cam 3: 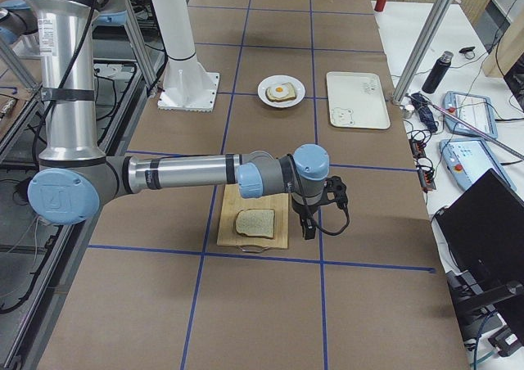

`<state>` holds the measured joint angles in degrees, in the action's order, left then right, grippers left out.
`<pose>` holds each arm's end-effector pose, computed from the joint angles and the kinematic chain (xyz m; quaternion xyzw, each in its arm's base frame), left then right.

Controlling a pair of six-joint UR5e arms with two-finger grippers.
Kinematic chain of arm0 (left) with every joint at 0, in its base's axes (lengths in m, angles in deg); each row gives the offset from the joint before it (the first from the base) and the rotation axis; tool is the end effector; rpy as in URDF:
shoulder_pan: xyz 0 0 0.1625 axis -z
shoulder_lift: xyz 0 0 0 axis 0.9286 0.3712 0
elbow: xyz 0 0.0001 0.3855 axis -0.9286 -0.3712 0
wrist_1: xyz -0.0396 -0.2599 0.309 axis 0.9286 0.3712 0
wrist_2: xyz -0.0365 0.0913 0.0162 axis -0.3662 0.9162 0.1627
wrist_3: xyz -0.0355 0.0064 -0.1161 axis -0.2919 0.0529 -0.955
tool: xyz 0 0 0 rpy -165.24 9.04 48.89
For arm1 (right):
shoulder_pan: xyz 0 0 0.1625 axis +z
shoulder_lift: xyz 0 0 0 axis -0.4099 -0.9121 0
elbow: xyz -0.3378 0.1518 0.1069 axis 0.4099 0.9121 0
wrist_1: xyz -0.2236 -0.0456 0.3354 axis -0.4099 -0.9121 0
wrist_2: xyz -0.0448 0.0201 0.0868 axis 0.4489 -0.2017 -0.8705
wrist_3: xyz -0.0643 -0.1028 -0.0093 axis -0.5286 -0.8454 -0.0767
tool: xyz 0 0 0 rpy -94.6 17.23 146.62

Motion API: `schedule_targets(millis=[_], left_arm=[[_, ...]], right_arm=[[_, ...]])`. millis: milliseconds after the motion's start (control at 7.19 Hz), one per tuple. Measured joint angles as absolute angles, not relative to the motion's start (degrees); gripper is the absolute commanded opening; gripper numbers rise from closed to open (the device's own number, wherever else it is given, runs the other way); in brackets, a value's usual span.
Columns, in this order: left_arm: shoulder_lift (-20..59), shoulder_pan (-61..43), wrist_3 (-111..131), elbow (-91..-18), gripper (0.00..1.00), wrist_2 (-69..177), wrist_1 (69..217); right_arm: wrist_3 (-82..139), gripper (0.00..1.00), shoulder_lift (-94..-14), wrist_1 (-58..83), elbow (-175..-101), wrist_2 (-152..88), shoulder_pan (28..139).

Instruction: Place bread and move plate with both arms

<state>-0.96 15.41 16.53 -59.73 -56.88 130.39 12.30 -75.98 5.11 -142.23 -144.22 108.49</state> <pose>0.0043 -0.5008 0.5680 0.1037 0.3725 0.0435 0.9212 -0.0012 -0.4840 0.5785 0.0667 -0.3872 -0.0788 0.9162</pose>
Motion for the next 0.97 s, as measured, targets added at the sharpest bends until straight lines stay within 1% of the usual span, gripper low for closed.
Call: schedule_targets(millis=[418,974], left_arm=[[-3.37,16.70,16.50,-66.26,0.98,-58.07,126.47],[-6.38,16.98,15.72,-67.37,0.98,-59.73,126.63]], right_arm=[[12.56,1.00,-78.57,5.30,-144.02,-144.77,108.62],[12.58,1.00,-79.45,5.61,-144.12,-147.45,108.51]])
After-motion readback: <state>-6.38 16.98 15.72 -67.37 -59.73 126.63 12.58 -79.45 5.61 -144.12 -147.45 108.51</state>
